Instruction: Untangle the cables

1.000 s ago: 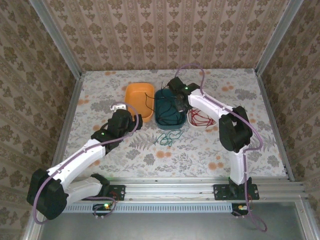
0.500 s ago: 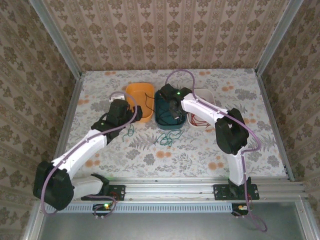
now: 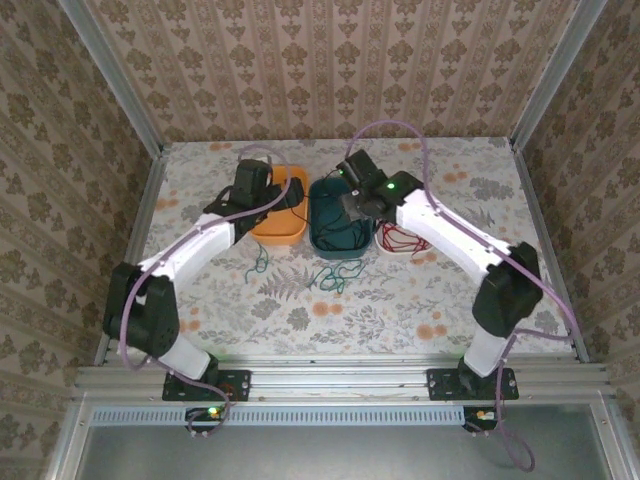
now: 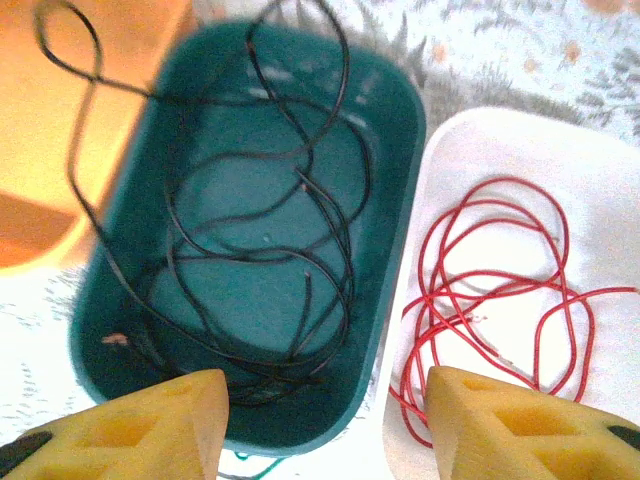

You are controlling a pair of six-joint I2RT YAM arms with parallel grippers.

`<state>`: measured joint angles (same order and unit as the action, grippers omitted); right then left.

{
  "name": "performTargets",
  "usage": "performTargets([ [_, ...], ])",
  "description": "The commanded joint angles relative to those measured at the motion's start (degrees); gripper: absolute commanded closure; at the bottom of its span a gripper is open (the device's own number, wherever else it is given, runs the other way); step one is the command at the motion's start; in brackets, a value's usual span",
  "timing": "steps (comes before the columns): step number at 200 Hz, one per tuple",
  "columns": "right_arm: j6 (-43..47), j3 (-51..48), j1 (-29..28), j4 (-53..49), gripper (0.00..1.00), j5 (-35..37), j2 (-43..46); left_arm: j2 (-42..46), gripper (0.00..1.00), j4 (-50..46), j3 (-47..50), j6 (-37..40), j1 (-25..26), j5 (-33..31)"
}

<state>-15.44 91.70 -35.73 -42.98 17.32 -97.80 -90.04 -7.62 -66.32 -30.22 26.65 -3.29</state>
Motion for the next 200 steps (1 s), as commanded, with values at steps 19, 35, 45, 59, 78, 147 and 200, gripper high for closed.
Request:
performTargets([
  [19,-3.7,-6.0,0.2,2.8,0.44,-1.6,6.6,-6.8,0.05,1.9,-5.1,-3.1,-0.1,2.6],
  [35,-4.2,-8.8,0.2,2.7,0.44,-1.2,8.6,-9.6,0.07,2.0,-7.0,-4.0,-0.1,2.5],
  [45,-4.5,-10.6,0.3,2.7,0.44,-0.9,9.9,-11.4,0.08,1.8,-8.1,-4.3,-0.2,2.3],
  [59,-5.2,-13.1,0.4,2.5,0.44,-0.4,11.4,-13.4,0.12,2.0,-9.4,-4.8,-1.2,1.9],
  [78,-6.2,-15.9,0.8,2.3,0.44,-0.4,13.3,-15.9,0.21,2.2,-11.0,-5.4,-1.7,1.0],
  [147,-6.5,-19.3,2.4,1.0,0.45,0.0,17.6,-23.2,0.75,5.2,-16.4,-5.7,-0.9,2.7],
  [200,-6.6,-20.9,2.9,0.9,0.45,0.4,20.2,-20.2,1.0,8.7,-17.9,1.5,4.4,4.7],
])
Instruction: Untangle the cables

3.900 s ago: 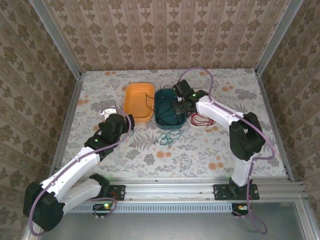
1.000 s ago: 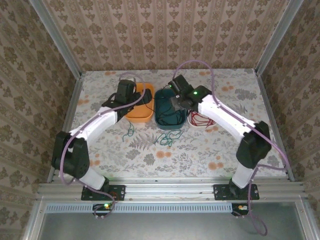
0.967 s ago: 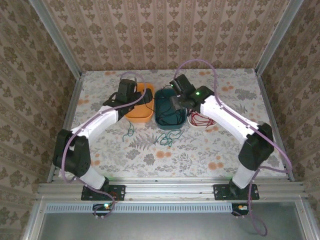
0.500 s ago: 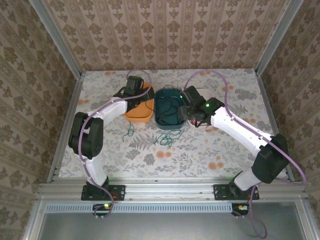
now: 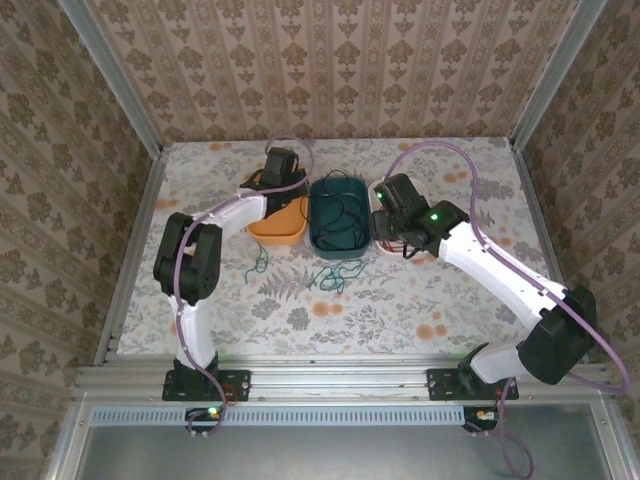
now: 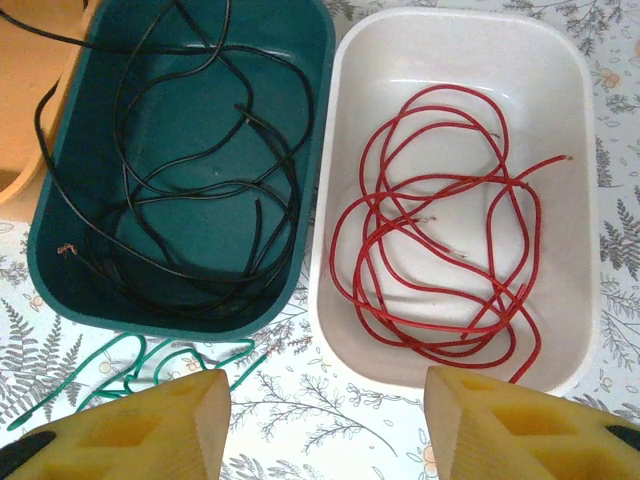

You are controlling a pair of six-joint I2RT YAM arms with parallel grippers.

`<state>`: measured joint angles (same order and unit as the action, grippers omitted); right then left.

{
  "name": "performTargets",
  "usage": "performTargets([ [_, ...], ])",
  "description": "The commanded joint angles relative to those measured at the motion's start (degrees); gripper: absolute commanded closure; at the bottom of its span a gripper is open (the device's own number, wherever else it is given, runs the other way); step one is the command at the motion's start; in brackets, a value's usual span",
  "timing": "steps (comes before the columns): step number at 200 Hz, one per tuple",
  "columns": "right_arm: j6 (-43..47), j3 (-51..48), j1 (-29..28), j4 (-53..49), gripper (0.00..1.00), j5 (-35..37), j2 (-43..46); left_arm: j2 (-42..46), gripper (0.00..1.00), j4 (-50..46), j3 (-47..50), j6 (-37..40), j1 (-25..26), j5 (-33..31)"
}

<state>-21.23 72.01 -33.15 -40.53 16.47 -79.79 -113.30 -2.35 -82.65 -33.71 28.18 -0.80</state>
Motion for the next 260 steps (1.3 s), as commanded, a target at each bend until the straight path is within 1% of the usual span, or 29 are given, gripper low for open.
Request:
performTargets([
  [1,-0.9,-1.2,0.4,-1.5,0.45,1.2,2.2,3.2,1.0,3.5,-1.6,5.0,3.1,2.3],
  [14,-1.1,-1.7,0.5,-1.3,0.45,1.2,2.4,3.2,1.0,3.3,-2.2,6.9,4.4,3.9],
  [32,-1.1,-1.9,0.5,-1.3,0.45,0.9,2.4,1.5,1.0,1.4,-4.4,7.8,5.9,6.8],
  [46,-0.9,-1.7,0.5,-1.4,0.45,0.7,2.1,-0.1,1.0,1.0,-5.4,8.3,7.0,7.8],
  [76,-0.6,-1.3,0.5,-1.9,0.45,0.8,2.2,-4.3,1.0,0.0,-8.0,5.8,7.5,9.7],
  [104,-0.5,-0.9,0.5,-2.7,0.45,0.8,2.4,-7.6,1.0,-0.6,-8.8,3.2,7.1,7.2],
  [131,-0.6,-1.2,0.5,-3.3,0.45,1.2,2.9,-10.0,1.0,-4.2,-10.8,2.3,6.6,4.1],
  [162,-1.0,-2.1,0.5,-3.3,0.45,1.3,3.6,-12.6,1.0,-7.3,-12.7,2.3,6.9,5.2],
  [197,-1.6,-2.7,0.5,-3.3,0.45,1.3,3.9,-13.5,1.0,-10.4,-13.4,2.9,8.1,3.7],
  [227,-1.9,-2.8,0.5,-3.1,0.45,0.8,3.8,-13.9,1.0,-14.4,-16.3,4.6,9.3,3.0],
  [234,-2.1,-2.8,0.5,-3.1,0.45,0.8,3.8,-13.7,0.92,-15.5,-17.0,4.9,9.6,2.5],
  [250,-2.5,-2.9,0.5,-3.0,0.45,0.6,4.0,-12.4,0.65,-17.6,-18.1,5.6,10.2,0.4],
  [254,-2.6,-3.0,0.5,-2.9,0.44,0.5,4.0,-11.9,0.61,-18.1,-18.4,5.8,10.4,-0.4],
  [260,-2.7,-3.1,0.5,-2.8,0.45,0.5,4.1,-11.3,0.58,-19.0,-18.7,6.2,10.6,-1.7],
])
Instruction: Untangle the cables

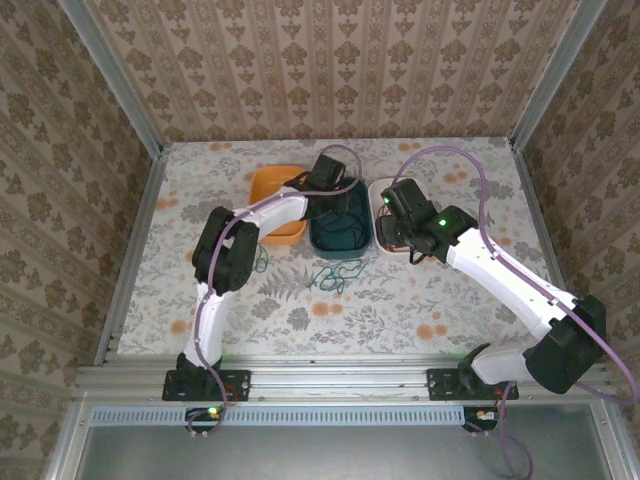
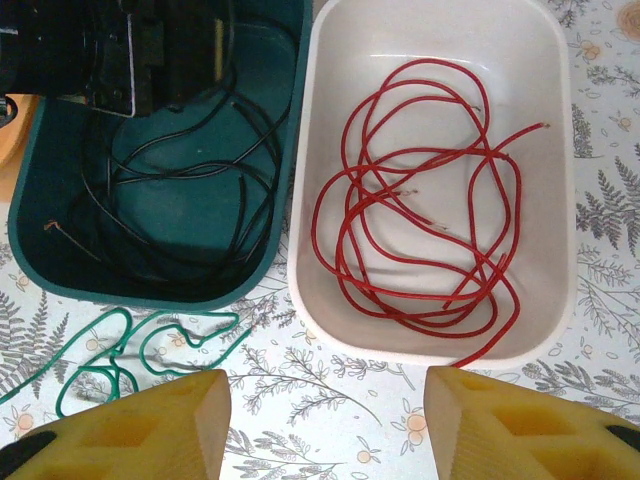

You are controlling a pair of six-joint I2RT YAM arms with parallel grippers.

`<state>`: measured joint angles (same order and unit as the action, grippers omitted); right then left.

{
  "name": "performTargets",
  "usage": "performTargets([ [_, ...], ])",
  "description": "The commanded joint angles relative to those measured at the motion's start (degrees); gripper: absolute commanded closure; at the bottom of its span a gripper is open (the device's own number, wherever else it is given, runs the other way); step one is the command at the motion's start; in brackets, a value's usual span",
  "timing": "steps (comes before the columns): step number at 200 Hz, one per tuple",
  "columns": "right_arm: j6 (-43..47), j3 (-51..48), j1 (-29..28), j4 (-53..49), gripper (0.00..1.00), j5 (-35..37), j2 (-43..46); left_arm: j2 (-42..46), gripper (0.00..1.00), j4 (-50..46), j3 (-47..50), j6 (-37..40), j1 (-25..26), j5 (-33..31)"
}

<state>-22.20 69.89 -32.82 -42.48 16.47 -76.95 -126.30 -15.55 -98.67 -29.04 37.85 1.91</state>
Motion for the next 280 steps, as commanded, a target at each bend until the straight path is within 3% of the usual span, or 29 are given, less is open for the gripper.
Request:
performTargets([
  [1,-1.8,-1.0,0.2,-0.9,0.45,0.5,1.3,1.8,0.57,-6.0,-2.7,1.7,1.0,-4.6],
  [56,-2.4,-1.8,0.2,0.1,0.45,-0.1,1.6,6.0,0.37,-17.2,-7.2,6.2,3.0,-13.7],
  [124,-2.8,-2.3,0.2,0.9,0.45,-1.3,1.5,11.6,0.12,-22.0,-3.6,5.1,3.1,-8.3],
  [151,-2.9,-2.3,0.2,1.3,0.45,-1.7,1.3,16.0,0.0,-19.2,1.7,3.9,3.1,-7.5],
  [180,-2.3,-2.2,0.2,2.4,0.45,-4.1,0.5,26.3,0.0,-5.1,15.5,0.9,1.9,-6.3],
  [207,-1.5,-0.4,0.3,3.6,0.45,-9.7,-1.8,37.8,0.0,4.3,29.1,-6.1,-0.9,-11.2],
  [242,-1.2,8.2,1.2,3.4,0.45,-15.3,-12.0,48.1,0.0,1.1,40.3,-13.8,-6.0,-19.8],
  [280,-3.1,26.1,4.6,-0.6,0.44,-19.1,-29.4,53.3,0.0,-1.3,45.3,-14.5,-9.2,-20.7],
])
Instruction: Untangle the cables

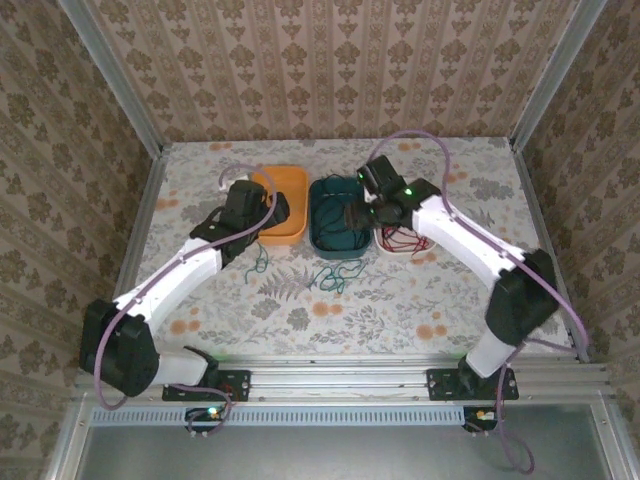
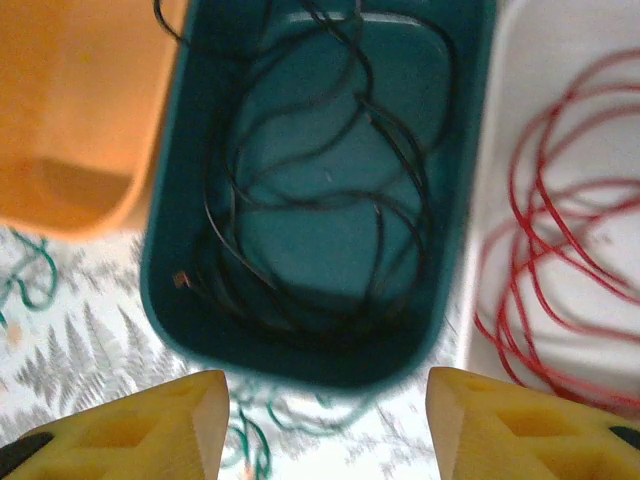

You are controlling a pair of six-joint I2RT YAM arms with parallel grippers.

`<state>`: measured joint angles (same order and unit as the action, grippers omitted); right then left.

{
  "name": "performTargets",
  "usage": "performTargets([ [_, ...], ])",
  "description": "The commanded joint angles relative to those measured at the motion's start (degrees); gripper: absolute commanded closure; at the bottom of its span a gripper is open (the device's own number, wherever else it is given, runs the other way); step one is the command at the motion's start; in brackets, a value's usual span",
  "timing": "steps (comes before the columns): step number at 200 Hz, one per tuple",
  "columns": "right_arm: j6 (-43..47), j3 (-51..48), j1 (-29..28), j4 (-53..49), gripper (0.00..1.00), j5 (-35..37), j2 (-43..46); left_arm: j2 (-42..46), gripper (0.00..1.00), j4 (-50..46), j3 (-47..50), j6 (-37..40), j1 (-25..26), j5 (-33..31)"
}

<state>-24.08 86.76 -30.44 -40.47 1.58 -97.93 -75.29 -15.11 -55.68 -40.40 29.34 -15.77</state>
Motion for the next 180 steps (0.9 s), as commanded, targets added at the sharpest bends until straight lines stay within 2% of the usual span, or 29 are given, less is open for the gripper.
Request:
performTargets([
  [1,-1.3,9.8,2.3,-2.7,0.44,-4.3,-8.9,2.4,0.0,-1.7,2.3,-3.2,-0.7,-2.9],
  [51,-0.8,37.8,5.2,-11.5,0.48,-6.2,-31.4,3.0,0.0,-2.0,2.5,-3.2,-0.8,-1.7],
  [69,0.2,45.9,5.5,-14.9,0.59,-7.4,-37.4,3.0,0.0,-2.2,2.5,-2.9,-0.9,-1.6],
  [81,0.5,48.7,5.4,-16.1,0.73,-7.5,-39.5,3.0,0.0,-2.7,2.3,-2.7,-0.9,-1.8],
  [96,0.5,47.7,5.2,-15.5,0.88,-7.0,-39.5,3.0,0.0,-3.0,2.3,-2.3,-0.9,-1.7],
  [111,0.5,45.0,4.7,-15.1,0.95,-5.2,-38.5,3.2,0.0,-3.2,2.5,-2.3,-0.9,-1.7],
  [180,1.4,24.8,0.7,-12.4,0.98,2.4,-34.4,2.8,0.0,-2.5,2.4,-2.5,-0.8,0.1],
])
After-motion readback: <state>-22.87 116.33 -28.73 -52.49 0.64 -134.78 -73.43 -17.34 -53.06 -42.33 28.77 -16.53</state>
